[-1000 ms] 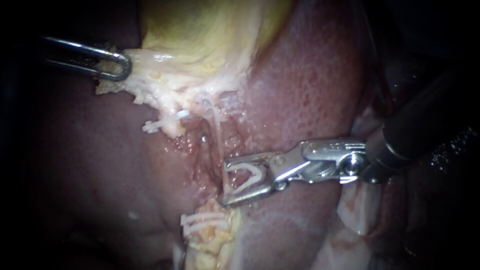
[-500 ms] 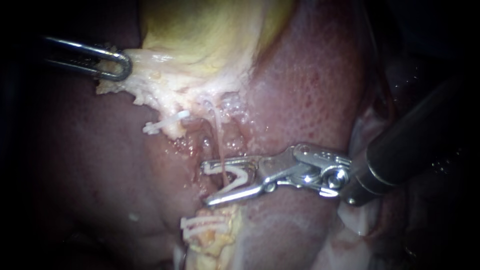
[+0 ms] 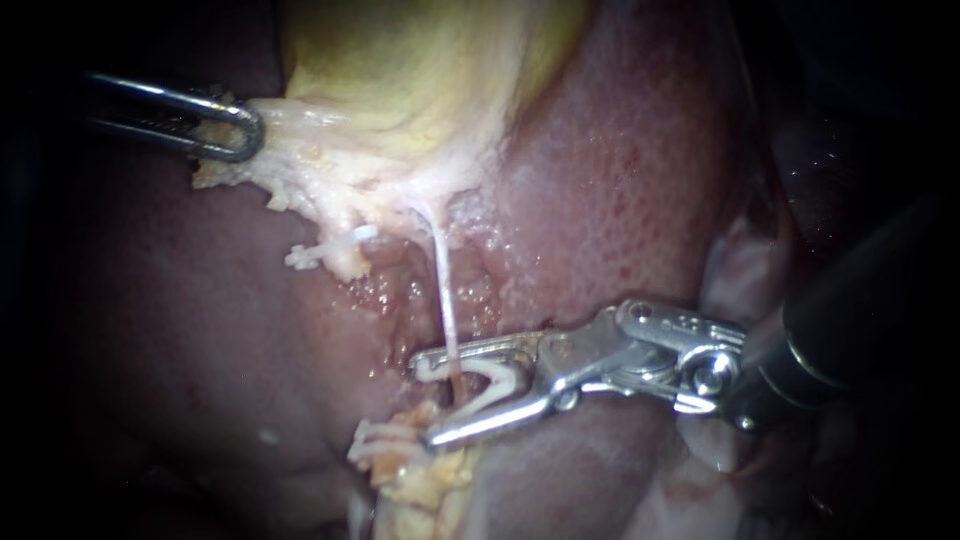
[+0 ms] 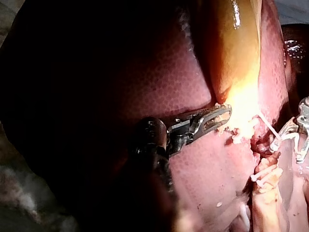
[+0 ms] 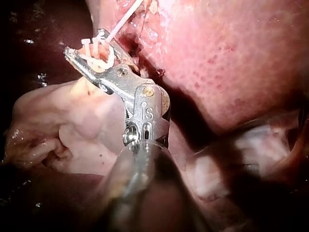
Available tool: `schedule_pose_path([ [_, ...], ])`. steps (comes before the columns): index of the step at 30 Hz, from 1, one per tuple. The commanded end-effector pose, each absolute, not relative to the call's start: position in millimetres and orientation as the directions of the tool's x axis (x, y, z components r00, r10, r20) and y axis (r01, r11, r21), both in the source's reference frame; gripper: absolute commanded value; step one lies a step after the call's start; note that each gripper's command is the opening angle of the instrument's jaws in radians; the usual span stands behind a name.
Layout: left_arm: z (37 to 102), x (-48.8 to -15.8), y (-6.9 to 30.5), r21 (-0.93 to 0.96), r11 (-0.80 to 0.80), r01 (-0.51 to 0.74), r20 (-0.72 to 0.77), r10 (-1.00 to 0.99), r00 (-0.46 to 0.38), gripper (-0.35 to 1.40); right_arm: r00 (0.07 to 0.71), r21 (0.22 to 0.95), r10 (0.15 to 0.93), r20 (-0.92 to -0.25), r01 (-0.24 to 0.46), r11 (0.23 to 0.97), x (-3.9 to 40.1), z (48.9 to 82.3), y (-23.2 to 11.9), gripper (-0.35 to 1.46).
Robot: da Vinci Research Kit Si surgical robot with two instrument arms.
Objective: Clipping first clip right tube
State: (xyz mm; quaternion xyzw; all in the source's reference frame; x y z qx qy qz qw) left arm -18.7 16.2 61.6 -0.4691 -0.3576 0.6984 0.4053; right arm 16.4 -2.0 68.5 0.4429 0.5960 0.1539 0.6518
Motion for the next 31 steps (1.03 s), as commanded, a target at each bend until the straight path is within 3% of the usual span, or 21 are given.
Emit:
schedule_pose_path([
  [1,61.6,-18.7,16.2,-0.880,-0.416,-0.231,-0.365,0.902,-0.231,-0.35,0.238,0.762,0.731,-0.640,0.317,0.564,16.4,68.6,-2.1,0.28],
  [12,61.6,-18.7,16.2,-0.880,-0.416,-0.231,-0.365,0.902,-0.231,-0.35,0.249,0.817,0.784,-0.569,0.274,0.507,16.2,68.6,-2.1,-0.35],
  [15,61.6,-18.7,16.2,-0.880,-0.416,-0.231,-0.365,0.902,-0.231,-0.35,0.255,0.834,0.799,-0.545,0.266,0.484,16.1,68.7,-2.0,-0.35],
  [31,61.6,-18.9,16.2,-0.880,-0.415,-0.231,-0.365,0.902,-0.231,-0.35,0.255,0.833,0.797,-0.547,0.264,0.487,16.2,69.3,-2.2,-0.35],
])
